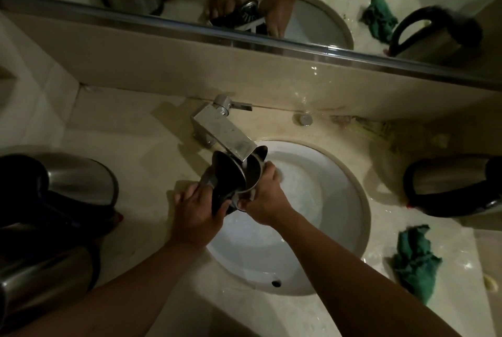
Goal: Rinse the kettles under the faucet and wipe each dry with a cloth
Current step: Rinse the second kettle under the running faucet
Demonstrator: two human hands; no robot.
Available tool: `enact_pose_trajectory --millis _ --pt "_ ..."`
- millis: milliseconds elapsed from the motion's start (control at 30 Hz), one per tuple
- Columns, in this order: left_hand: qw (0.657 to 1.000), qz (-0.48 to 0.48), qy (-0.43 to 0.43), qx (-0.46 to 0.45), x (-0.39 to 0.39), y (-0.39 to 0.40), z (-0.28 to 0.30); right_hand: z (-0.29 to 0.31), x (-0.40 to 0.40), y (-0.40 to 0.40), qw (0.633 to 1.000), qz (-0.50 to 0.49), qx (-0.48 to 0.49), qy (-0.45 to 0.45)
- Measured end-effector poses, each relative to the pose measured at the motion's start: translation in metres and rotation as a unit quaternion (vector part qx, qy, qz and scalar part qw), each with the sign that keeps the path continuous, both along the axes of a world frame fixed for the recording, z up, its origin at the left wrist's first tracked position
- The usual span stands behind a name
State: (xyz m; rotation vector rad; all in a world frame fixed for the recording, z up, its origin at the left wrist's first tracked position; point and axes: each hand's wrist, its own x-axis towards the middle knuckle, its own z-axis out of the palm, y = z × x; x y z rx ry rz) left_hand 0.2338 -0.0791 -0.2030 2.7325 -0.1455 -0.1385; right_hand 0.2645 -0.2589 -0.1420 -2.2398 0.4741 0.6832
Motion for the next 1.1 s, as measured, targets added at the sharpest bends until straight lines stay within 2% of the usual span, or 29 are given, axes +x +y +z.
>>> enact_pose_trajectory --millis 333,633,1100 --pt "1.0 -0.006 -0.013 -0.003 -0.0006 -0.0008 0.0059 -0.0059 -0.0018 -0.0025 1.0 -0.004 0.008 -0.013" --pt "1.0 -0.003 0.017 0.008 0.0006 0.0014 0.0012 -0.009 0.0009 -0.002 1.0 0.005 0.0 -0.006" --pt "1.0 0.0 -0.002 0.006 -0.0011 0.0015 0.0 -0.0025 -0.0019 -0.0021 1.0 0.004 0.008 0.001"
